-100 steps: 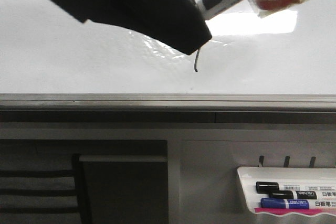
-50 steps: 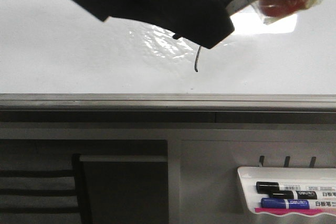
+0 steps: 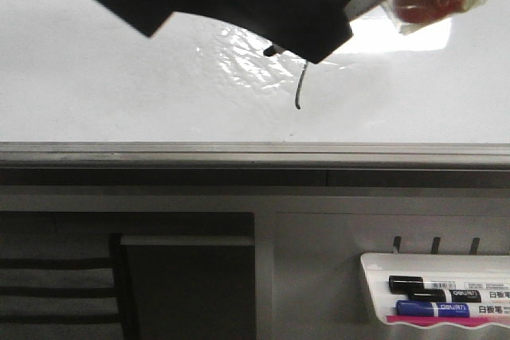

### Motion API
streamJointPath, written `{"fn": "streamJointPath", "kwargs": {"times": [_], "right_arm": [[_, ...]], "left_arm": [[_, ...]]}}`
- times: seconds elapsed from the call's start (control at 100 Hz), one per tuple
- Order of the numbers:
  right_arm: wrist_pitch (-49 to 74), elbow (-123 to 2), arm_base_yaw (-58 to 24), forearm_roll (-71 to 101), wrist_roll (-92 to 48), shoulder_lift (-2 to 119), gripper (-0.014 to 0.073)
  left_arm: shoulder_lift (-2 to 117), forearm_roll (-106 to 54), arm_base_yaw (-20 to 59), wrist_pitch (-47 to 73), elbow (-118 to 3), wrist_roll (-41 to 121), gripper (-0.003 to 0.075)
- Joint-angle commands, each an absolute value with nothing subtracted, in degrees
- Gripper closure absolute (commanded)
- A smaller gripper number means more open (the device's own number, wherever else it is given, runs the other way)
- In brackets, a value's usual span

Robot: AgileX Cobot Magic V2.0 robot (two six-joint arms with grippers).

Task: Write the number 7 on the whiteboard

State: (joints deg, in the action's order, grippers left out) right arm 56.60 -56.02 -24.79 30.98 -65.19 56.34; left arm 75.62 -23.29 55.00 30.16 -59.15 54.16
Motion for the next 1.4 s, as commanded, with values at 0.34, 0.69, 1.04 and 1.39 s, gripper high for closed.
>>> {"fn": "streamJointPath", "kwargs": {"times": [0.34,0.69,1.04,1.39], "right_arm": [[57.15,-57.88,-24.98,33.7,-65.44,55.45,0.0246],[58.41,-57.88,-17.94,25.47,-52.81,49.72,0.0209],[59.27,-57.77,-15.77,25.28,-52.26,47.41,0.0209],[59.27,-57.77,-15.77,25.28,-52.24,47.41,0.0209]], "left_arm": [[74.38,-24.44,55.41,26.01,-61.08,53.63,0.0741],[71.51,-4.46,43.06,40.2,-61.08,24.41,0.0741],[71.52,4.74,20.32,37.96,-56.99,0.59,0.0741],[71.64,-6.36,10.5,13.37,-46.53,0.59,0.0741]]}}
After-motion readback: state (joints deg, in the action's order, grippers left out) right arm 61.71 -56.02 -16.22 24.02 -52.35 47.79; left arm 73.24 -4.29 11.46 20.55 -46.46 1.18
